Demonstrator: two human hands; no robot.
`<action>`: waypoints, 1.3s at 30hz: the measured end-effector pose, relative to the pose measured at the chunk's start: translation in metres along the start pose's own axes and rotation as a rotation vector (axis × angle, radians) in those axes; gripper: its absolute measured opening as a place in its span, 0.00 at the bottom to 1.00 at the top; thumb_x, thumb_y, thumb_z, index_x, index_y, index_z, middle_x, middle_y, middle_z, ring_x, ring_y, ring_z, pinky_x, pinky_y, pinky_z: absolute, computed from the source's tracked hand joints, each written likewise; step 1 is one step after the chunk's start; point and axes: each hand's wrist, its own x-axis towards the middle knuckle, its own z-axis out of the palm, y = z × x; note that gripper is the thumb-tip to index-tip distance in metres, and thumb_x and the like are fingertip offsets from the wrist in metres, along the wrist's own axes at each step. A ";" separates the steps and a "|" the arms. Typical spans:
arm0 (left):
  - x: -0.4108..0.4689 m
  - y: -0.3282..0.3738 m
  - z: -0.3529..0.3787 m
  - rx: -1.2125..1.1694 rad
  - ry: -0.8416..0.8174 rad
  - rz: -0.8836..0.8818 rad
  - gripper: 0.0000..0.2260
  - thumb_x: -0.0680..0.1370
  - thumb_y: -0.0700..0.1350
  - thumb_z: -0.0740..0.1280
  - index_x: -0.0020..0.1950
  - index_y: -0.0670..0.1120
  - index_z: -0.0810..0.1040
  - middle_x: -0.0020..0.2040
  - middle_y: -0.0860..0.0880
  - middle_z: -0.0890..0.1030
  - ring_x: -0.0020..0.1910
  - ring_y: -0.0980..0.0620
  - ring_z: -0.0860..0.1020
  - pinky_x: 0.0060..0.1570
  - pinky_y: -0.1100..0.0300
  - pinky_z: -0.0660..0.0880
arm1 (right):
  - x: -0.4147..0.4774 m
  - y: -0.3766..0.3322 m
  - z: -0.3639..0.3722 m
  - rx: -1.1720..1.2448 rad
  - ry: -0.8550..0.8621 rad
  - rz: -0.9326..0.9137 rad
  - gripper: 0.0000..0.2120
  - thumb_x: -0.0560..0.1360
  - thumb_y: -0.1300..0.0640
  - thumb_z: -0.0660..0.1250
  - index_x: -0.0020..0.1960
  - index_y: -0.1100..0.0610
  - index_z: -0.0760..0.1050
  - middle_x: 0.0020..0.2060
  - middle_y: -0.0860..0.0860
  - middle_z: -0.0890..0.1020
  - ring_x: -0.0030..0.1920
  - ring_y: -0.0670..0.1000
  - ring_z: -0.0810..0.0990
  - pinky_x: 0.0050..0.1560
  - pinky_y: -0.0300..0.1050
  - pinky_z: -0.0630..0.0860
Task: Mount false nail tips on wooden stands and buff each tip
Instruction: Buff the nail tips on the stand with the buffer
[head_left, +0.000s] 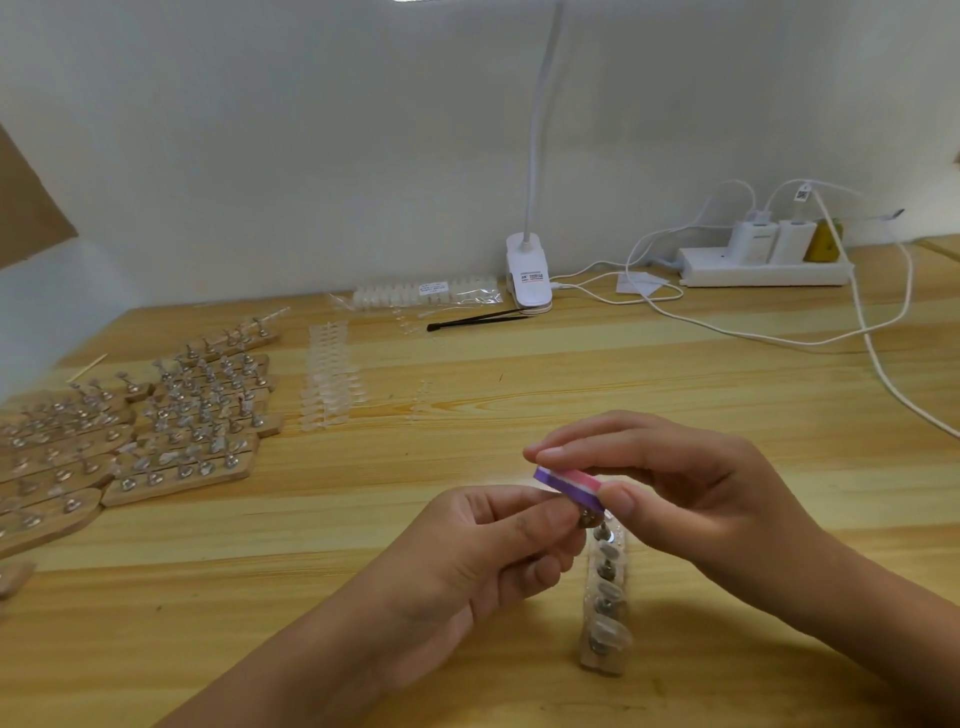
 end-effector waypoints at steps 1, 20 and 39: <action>0.000 0.000 0.001 -0.001 -0.003 -0.004 0.19 0.63 0.52 0.82 0.48 0.43 0.86 0.38 0.50 0.81 0.36 0.59 0.78 0.37 0.70 0.76 | 0.000 0.000 0.001 0.028 -0.004 0.010 0.12 0.76 0.57 0.66 0.57 0.55 0.82 0.56 0.47 0.84 0.60 0.49 0.81 0.58 0.41 0.77; 0.000 0.002 0.003 -0.012 0.003 0.024 0.19 0.62 0.53 0.81 0.47 0.44 0.86 0.38 0.50 0.82 0.35 0.59 0.78 0.37 0.70 0.76 | -0.002 -0.001 0.003 0.192 -0.003 0.049 0.13 0.75 0.60 0.66 0.58 0.60 0.81 0.57 0.51 0.84 0.61 0.51 0.81 0.57 0.41 0.78; 0.006 0.005 0.009 -0.238 0.226 0.045 0.11 0.63 0.44 0.75 0.41 0.39 0.85 0.35 0.47 0.78 0.31 0.58 0.74 0.31 0.71 0.76 | 0.005 0.013 0.001 -0.299 0.263 -0.185 0.13 0.73 0.54 0.70 0.56 0.55 0.78 0.56 0.48 0.79 0.60 0.52 0.79 0.60 0.48 0.76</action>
